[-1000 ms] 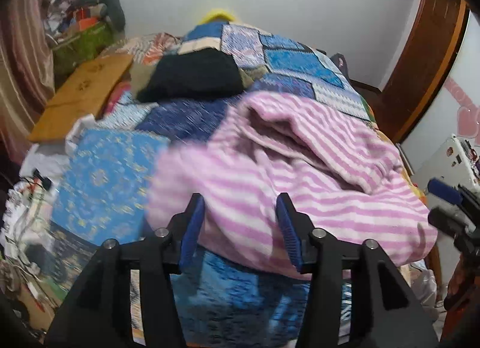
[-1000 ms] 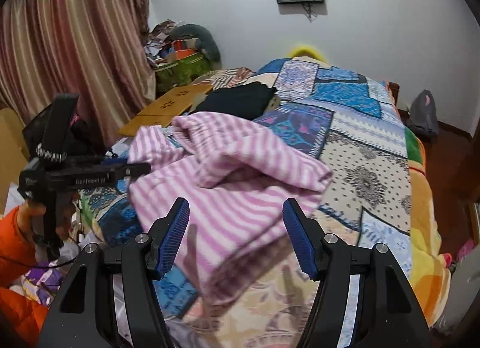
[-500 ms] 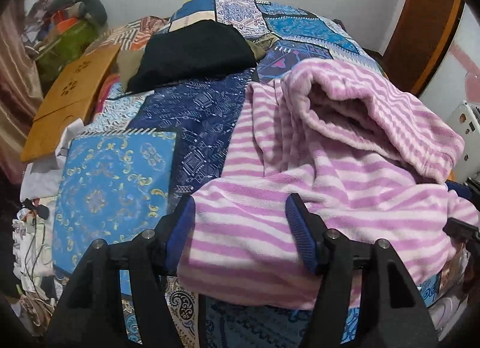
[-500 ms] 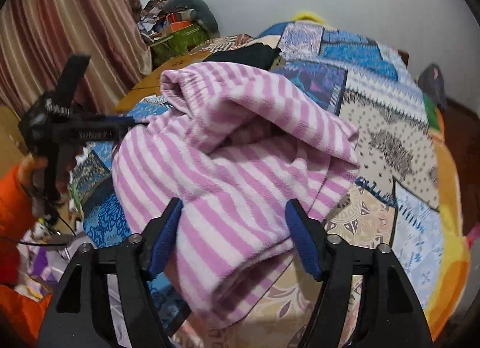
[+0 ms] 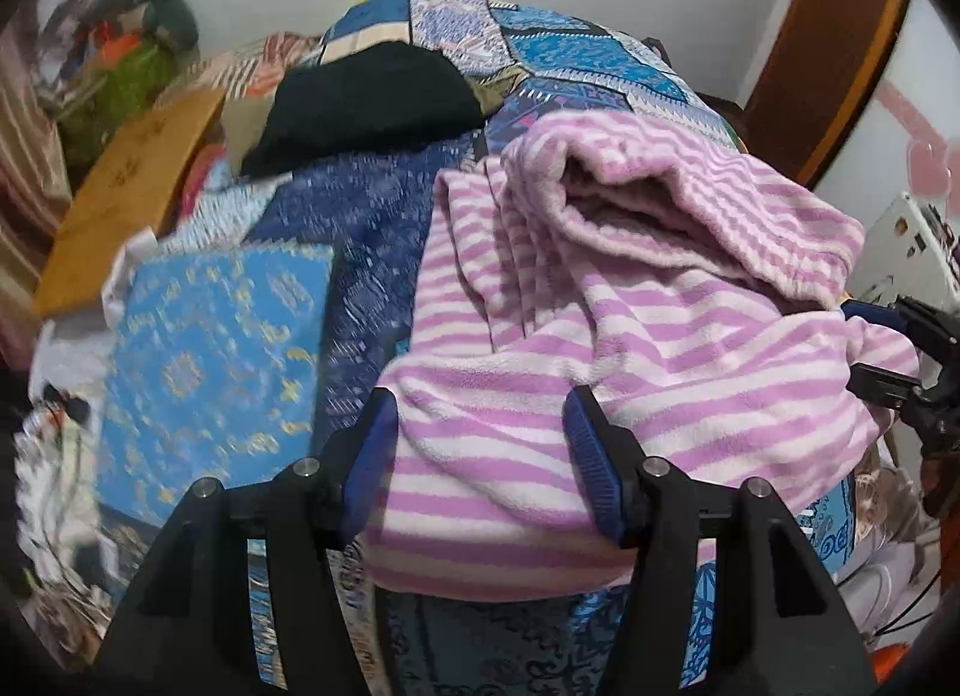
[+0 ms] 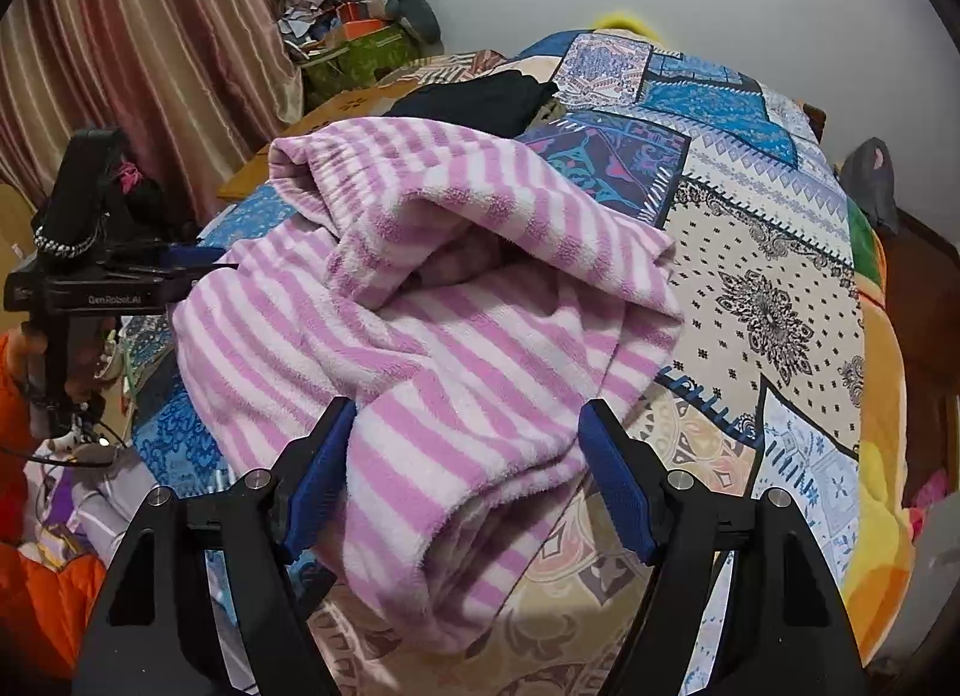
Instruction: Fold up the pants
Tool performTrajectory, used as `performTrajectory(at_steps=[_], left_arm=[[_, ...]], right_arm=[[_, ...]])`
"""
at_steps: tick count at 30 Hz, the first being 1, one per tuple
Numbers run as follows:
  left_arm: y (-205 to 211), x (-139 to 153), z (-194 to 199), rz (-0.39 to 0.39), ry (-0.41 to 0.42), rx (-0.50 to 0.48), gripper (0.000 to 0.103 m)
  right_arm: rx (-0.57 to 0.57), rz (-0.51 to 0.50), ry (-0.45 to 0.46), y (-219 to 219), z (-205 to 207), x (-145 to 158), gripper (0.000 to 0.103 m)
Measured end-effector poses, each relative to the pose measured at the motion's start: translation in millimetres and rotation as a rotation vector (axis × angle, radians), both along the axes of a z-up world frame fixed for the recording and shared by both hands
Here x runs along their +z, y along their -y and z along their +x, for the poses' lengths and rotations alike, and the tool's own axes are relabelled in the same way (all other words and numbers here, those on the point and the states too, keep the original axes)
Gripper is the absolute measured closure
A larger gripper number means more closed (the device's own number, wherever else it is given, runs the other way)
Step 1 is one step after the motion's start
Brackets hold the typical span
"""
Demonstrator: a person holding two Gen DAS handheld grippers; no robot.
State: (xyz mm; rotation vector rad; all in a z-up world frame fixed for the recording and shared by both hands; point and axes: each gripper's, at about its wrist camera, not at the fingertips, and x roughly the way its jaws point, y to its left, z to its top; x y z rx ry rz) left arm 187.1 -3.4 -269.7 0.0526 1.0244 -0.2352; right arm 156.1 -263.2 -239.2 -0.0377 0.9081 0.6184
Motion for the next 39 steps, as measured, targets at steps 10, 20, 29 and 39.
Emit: performTrajectory(at_steps=[10, 20, 29, 39], left_arm=[[0.4, 48.9, 28.8, -0.034, 0.081, -0.078, 0.045], [52.3, 12.4, 58.4, 0.028, -0.037, -0.292, 0.084], [68.7, 31.4, 117.9, 0.008, 0.058, -0.276, 0.084], [41.9, 4.8, 166.6, -0.088, -0.028, -0.12, 0.084]], right_arm=[[-0.004, 0.05, 0.113, 1.7, 1.8, 43.7, 0.032], [0.084, 0.043, 0.017, -24.5, 40.2, 12.8, 0.056], [0.069, 0.046, 0.099, -26.5, 93.9, 28.8, 0.056], [-0.121, 0.051, 0.092, 13.7, 135.8, 17.4, 0.056]])
